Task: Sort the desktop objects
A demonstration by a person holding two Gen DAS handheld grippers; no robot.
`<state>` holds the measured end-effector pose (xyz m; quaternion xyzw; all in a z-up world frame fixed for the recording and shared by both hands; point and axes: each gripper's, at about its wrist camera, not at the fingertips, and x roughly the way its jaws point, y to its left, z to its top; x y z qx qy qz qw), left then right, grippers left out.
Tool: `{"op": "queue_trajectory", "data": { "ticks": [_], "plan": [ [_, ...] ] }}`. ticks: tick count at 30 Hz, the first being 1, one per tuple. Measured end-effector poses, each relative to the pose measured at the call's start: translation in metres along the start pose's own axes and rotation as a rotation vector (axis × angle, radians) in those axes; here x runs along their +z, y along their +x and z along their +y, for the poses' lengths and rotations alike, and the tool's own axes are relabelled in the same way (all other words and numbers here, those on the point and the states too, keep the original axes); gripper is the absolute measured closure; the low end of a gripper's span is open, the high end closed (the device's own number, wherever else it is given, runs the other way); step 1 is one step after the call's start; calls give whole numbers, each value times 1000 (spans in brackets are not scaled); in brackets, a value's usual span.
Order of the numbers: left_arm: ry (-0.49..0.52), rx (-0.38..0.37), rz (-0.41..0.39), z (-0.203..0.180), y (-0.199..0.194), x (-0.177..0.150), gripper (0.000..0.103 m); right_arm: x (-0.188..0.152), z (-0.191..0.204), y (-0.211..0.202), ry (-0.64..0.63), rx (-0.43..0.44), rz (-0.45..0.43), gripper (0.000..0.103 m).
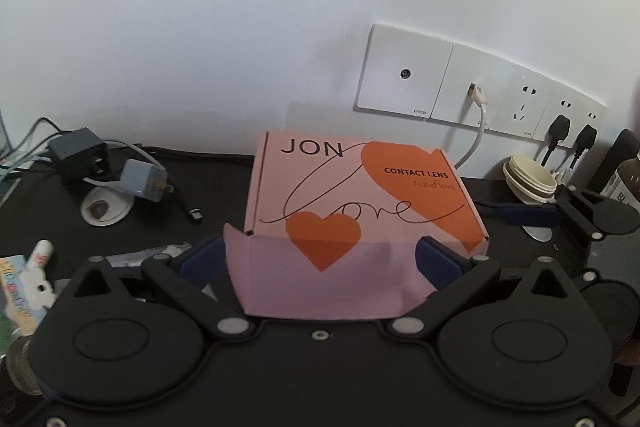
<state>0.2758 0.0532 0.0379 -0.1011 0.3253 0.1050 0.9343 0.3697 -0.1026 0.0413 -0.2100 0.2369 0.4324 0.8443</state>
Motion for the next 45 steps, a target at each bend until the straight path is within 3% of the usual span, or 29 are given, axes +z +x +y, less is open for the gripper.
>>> {"op": "queue_trajectory", "data": {
  "ticks": [7, 12, 21, 32, 45],
  "plan": [
    [-8, 43, 8, 5, -35, -18, 0, -16, -6, -27, 234, -23, 20, 1],
    [16, 36, 2, 10, -69, -37, 0, -33, 0, -56, 375, -43, 31, 1],
    [36, -34, 13, 26, -131, -90, 0, -62, 56, -120, 417, -135, 58, 1],
    [78, -56, 45, 57, -197, -161, 0, -101, 146, -188, 453, -228, 84, 1],
    [126, -82, 46, 78, -243, -218, 0, -141, 223, -230, 461, -264, 101, 1]
  ]
}}
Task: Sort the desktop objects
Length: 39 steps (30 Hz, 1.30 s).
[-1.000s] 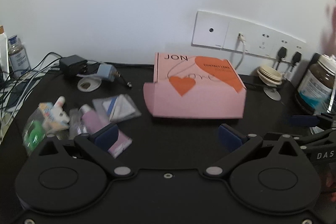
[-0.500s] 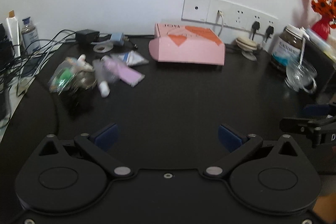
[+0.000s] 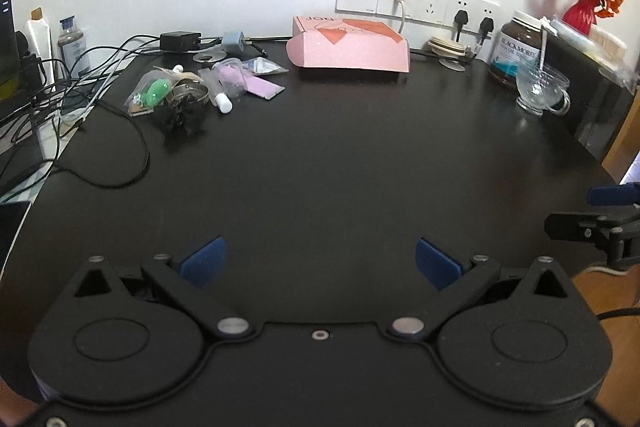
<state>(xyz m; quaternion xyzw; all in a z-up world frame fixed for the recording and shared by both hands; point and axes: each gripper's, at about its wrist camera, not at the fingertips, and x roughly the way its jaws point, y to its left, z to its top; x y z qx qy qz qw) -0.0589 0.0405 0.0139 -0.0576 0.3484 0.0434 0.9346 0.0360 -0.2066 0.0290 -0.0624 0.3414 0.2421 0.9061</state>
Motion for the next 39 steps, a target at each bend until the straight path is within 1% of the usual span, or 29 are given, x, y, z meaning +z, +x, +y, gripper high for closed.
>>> {"op": "queue_trajectory", "data": {
  "ticks": [5, 10, 19, 31, 39],
  "plan": [
    [14, -1, 5, 2, -5, -10, 0, -13, 4, -10, 0, -15, 3, 1],
    [12, -3, 9, 3, -5, -13, 0, -22, 7, -17, -5, -26, 2, 1],
    [0, -21, 43, 3, 2, -13, 0, -26, 9, -20, -18, -33, -1, 1],
    [-25, -10, 80, 4, 12, -7, 0, -18, 3, -8, -34, -14, 10, 1],
    [-27, -4, 84, 6, 15, -2, 0, -8, 3, 1, -42, 4, 5, 1]
  ]
}}
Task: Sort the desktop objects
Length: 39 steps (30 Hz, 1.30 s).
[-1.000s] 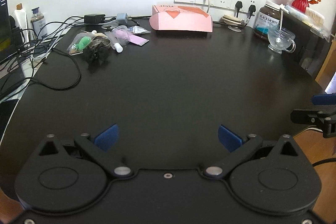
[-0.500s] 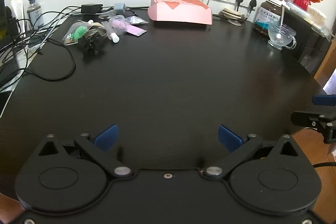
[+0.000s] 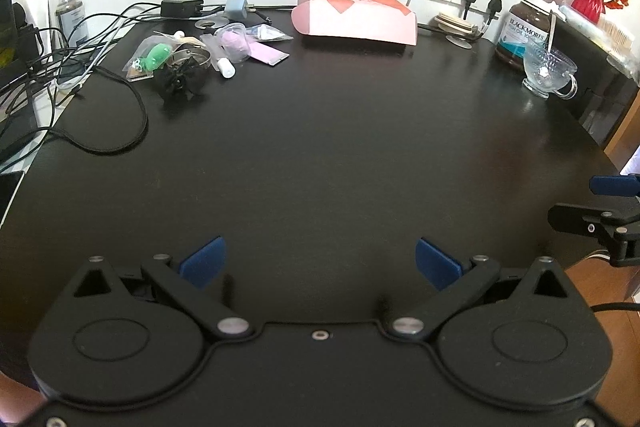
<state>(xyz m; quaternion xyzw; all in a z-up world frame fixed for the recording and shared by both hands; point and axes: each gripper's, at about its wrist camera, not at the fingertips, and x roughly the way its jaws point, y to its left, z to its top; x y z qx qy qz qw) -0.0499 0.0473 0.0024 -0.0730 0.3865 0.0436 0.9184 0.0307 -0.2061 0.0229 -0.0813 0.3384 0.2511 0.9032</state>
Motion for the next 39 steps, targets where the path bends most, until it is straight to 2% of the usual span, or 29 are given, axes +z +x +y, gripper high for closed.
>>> {"op": "queue_trajectory", "data": {
  "ticks": [39],
  "plan": [
    [62, 7, -28, 6, 1, 8, 0, 7, 11, 14, 42, -3, -22, 1]
  ]
}}
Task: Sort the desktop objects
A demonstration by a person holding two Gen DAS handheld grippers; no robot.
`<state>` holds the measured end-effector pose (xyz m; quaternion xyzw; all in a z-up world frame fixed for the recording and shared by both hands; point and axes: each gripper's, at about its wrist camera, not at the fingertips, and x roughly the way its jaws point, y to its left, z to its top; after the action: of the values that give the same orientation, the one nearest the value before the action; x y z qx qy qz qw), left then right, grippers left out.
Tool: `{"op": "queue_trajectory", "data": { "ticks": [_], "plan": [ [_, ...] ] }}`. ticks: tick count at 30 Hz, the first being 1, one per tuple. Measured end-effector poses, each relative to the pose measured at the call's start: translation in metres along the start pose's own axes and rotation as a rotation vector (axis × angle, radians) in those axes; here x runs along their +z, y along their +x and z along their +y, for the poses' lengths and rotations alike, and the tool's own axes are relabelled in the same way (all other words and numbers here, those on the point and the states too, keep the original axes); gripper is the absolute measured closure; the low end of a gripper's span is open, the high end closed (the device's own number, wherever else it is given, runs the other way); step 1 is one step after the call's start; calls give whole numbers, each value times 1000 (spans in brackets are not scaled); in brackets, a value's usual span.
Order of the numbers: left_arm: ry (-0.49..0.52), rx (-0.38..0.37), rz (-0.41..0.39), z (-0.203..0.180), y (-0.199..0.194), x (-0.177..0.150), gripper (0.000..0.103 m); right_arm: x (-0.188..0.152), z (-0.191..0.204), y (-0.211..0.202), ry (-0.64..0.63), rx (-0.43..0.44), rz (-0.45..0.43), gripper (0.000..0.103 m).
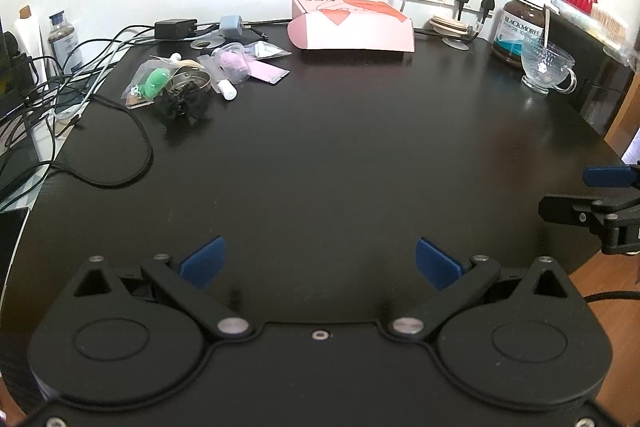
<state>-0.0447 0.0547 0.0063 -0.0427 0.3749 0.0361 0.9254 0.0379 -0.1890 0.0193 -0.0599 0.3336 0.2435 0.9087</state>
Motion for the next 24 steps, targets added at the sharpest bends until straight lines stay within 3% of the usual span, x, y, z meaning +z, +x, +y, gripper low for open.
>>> {"op": "queue_trajectory", "data": {
  "ticks": [24],
  "plan": [
    [4, 18, 13, -11, 4, 6, 0, -4, -9, -4, -1, -4, -6, 1]
  ]
}}
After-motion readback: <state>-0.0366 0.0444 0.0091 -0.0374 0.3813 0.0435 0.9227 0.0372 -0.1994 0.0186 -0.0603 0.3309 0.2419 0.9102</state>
